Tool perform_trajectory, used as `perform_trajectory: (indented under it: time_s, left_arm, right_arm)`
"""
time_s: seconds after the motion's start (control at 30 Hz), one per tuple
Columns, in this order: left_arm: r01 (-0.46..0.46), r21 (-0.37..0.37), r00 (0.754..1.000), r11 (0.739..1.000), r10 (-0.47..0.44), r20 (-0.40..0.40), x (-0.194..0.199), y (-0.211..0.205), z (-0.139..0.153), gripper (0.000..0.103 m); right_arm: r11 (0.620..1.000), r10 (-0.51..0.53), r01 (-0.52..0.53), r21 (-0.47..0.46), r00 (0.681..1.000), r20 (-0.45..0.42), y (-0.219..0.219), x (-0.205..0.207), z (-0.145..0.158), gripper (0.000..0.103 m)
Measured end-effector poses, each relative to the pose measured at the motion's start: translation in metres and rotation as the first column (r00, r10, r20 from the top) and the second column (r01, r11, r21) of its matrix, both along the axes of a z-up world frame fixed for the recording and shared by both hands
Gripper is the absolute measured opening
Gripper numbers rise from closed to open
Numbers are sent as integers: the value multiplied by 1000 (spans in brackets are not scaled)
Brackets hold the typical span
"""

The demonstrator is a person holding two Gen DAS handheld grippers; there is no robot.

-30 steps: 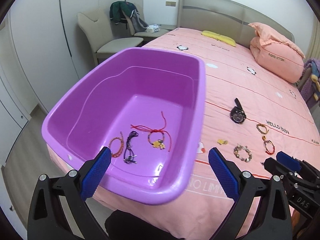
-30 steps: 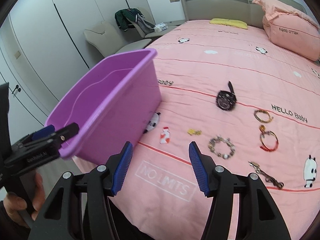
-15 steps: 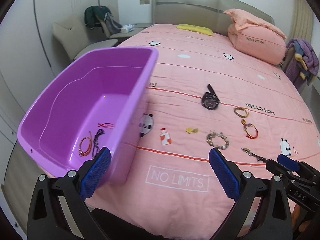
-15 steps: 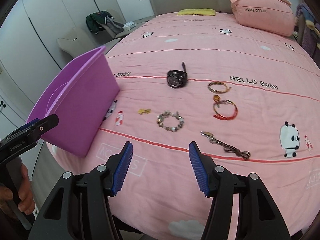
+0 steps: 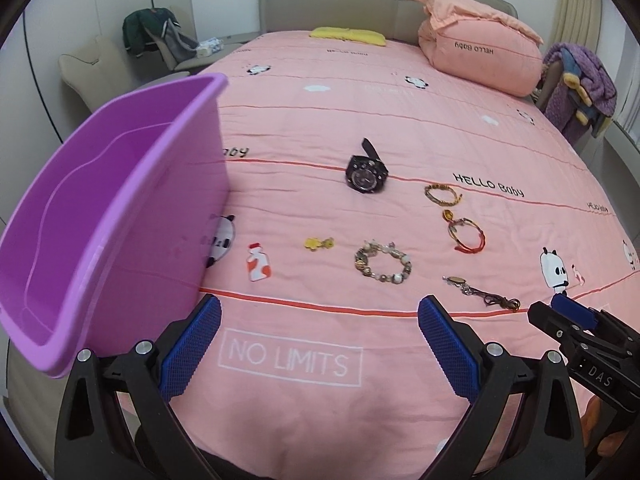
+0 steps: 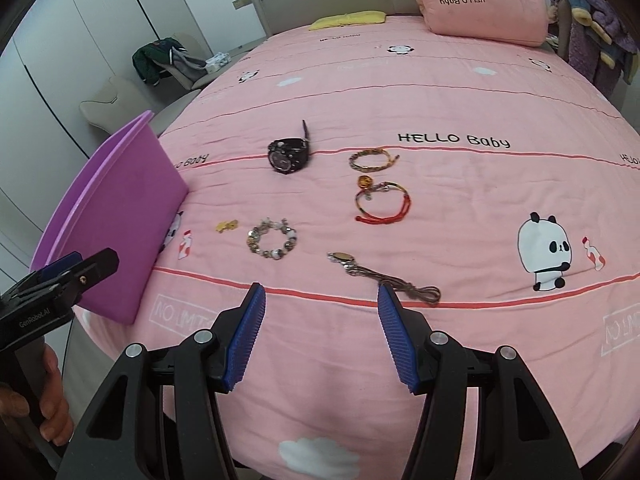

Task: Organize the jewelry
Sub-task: 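Move both open tools back toward the beaded bracelet on the bed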

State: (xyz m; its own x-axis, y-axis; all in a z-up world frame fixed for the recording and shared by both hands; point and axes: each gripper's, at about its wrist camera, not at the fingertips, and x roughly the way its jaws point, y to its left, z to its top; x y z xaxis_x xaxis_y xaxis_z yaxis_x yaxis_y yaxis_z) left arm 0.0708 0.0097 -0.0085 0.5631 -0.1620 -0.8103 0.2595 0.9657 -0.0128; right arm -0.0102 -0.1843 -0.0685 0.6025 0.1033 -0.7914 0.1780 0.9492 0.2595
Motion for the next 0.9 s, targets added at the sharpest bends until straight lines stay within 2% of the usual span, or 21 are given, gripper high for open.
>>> perform_trajectory:
  time_s: [0.3, 0.67, 0.9]
  left_arm:
    - [-2, 11, 997, 1000, 2, -78, 28, -30, -54, 97]
    - [-75, 19, 989, 997, 76, -123, 71, -41, -101, 97]
    - [-90, 58, 988, 994, 97, -124, 90, -48, -121, 97]
  right_arm:
    - [999, -36, 36, -17, 998, -50, -22, 12, -39, 56]
    - [997, -65, 61, -55, 995, -79, -36, 33, -71, 56]
    - [995, -73, 65, -78, 992, -105, -43, 42, -86, 56]
